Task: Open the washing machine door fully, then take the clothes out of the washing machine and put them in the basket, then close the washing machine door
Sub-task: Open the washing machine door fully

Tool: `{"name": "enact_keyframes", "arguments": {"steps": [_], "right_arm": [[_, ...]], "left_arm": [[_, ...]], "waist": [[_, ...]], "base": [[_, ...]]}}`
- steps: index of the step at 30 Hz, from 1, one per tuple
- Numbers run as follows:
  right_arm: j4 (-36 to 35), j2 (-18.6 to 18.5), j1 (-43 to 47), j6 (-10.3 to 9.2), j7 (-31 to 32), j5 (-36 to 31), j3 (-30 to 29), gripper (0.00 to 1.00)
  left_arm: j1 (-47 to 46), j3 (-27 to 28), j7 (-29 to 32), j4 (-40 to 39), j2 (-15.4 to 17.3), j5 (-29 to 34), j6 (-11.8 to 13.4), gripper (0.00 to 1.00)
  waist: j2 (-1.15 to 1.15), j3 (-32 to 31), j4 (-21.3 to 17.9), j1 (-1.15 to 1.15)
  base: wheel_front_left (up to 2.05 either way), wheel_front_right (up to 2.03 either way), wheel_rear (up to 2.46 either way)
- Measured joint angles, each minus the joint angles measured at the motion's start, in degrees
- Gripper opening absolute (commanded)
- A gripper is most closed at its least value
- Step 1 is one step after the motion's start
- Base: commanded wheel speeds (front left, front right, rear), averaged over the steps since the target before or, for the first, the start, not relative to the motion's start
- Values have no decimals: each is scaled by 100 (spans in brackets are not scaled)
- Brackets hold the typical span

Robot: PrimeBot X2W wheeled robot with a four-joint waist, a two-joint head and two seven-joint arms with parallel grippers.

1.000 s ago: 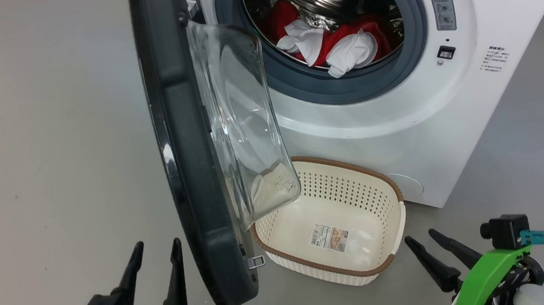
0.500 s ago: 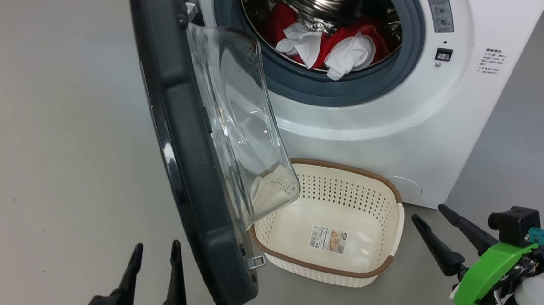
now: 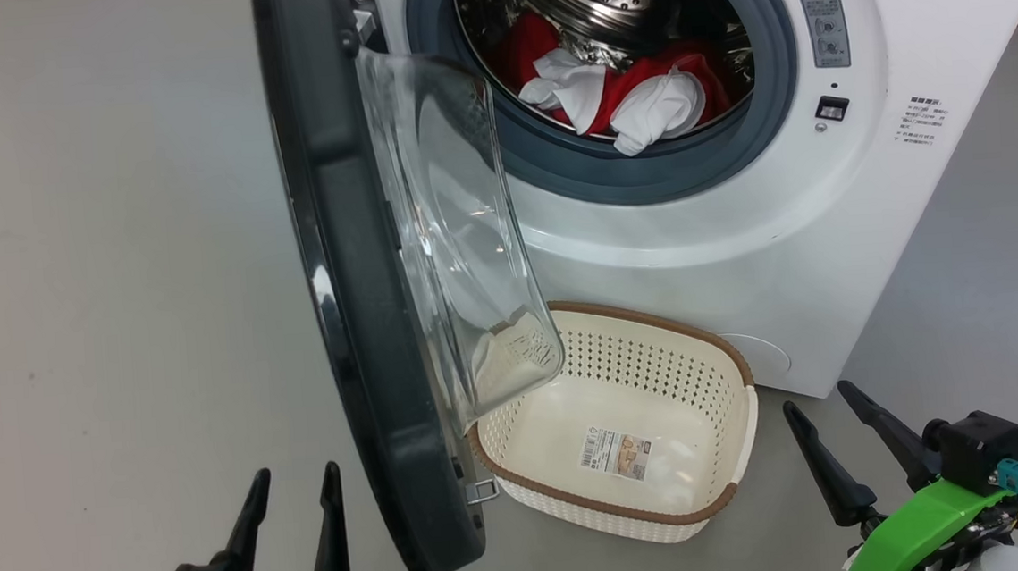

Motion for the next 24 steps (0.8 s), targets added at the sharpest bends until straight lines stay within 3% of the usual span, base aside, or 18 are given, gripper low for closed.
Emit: {"name": "enact_keyframes", "arguments": {"steps": [17,24], "right_arm": [[-543,269,215,0,-3,-742,-1113,100],[-338,383,476,0,-41,-834,-1187,100]], "left_arm": [[1,4,0,-20,0,0,0,100],[1,3,0,-21,0,-1,0,100]], "waist": [[0,9,-23,0],[0,-6,0,0]], "base": [[0,0,0],[0,0,0]]}}
